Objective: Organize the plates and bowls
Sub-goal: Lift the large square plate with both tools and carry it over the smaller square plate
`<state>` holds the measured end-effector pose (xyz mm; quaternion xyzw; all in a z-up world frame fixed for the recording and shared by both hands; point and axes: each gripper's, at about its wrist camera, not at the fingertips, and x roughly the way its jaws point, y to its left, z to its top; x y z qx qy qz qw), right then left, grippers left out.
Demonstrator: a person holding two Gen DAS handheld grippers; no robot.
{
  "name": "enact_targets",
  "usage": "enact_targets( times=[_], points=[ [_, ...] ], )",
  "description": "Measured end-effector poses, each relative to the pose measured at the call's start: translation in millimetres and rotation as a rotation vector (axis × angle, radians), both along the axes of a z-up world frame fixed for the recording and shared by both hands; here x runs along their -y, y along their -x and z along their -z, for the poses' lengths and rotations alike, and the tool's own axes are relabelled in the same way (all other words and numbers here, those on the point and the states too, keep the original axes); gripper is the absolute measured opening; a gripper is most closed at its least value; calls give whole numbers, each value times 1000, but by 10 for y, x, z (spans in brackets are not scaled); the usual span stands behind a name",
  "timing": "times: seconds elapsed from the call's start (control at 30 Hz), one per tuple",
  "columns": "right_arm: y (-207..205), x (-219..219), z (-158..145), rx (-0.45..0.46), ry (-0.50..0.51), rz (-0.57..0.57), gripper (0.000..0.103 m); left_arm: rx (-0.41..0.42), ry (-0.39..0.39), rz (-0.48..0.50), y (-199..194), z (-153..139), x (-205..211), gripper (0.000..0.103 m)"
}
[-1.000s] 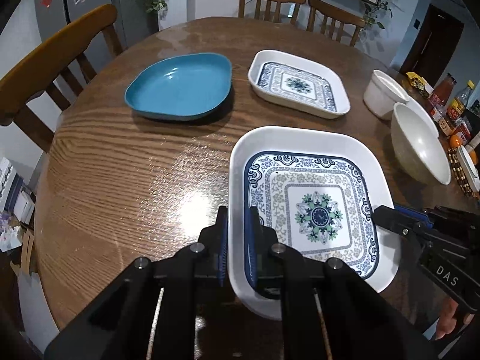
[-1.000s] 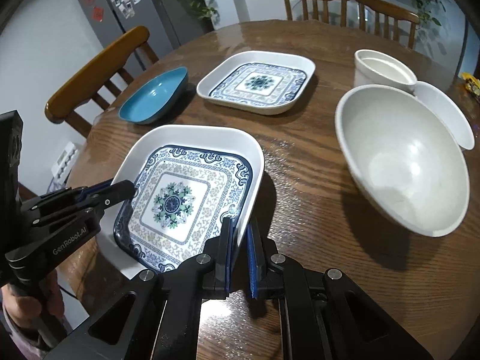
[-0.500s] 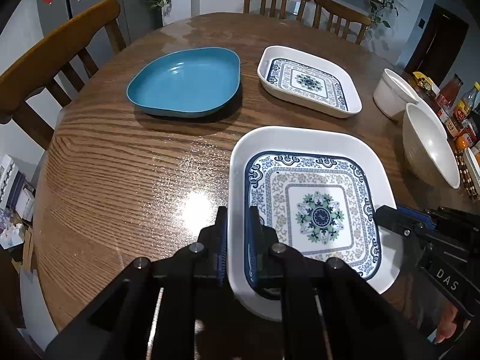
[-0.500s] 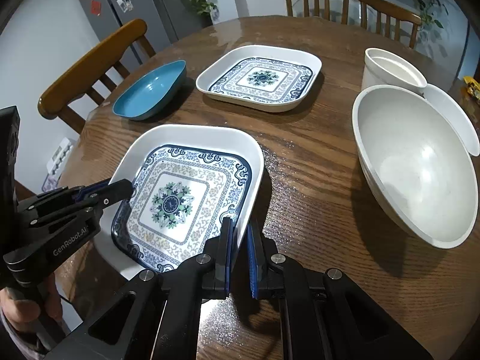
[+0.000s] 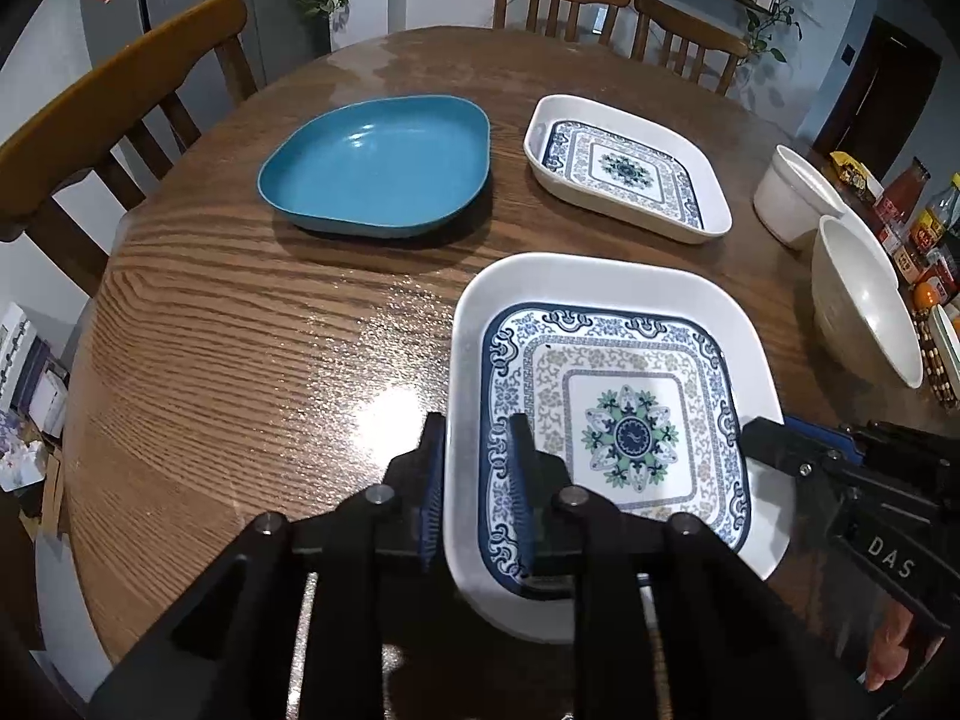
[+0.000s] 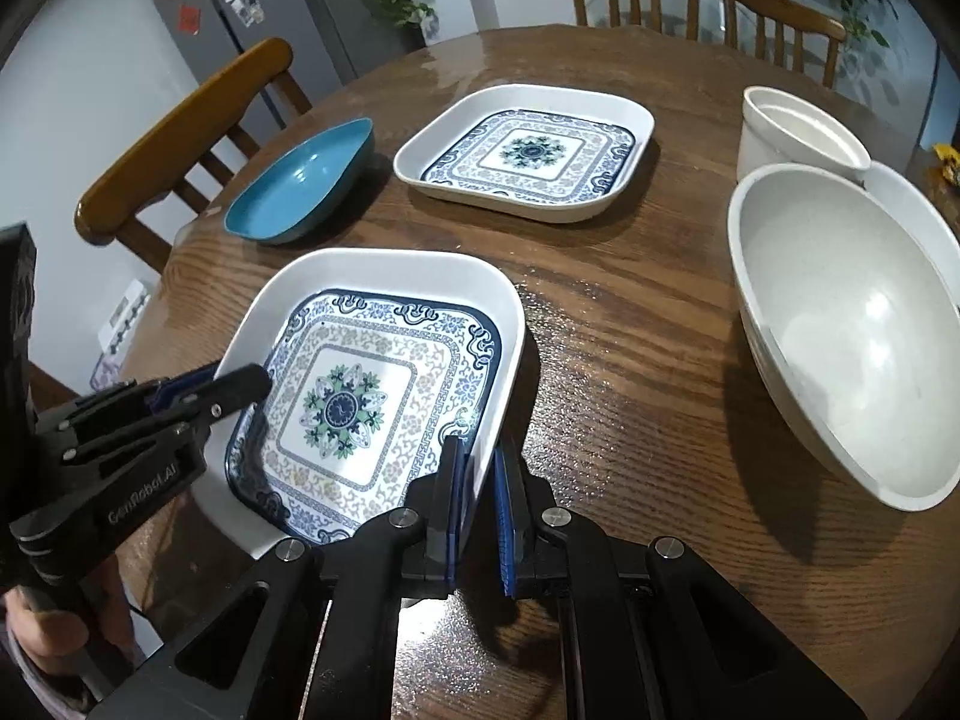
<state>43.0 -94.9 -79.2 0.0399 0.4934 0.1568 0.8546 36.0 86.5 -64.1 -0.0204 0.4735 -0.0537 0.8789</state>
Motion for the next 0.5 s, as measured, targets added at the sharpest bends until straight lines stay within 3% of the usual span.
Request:
enact_targets(
  times=[0.03, 0.1, 0.13, 0.33, 0.5],
  points=[
    [10, 15, -16, -1, -7, 0, 11, 11, -6, -7, 10, -26, -5, 32],
    [52, 40, -93, 23, -8, -1, 11, 43, -6, -25, 49, -117, -51, 56],
    [86, 58, -160, 47, -11, -3, 11, 69, 6, -37, 80, -195, -93, 60],
    [195, 216, -571, 144, -43, 12, 13, 129, 31, -36, 141, -474, -125, 77],
    [71, 375, -659, 117, -92, 53, 32, 94, 88, 13, -67, -573, -41, 77]
  ],
)
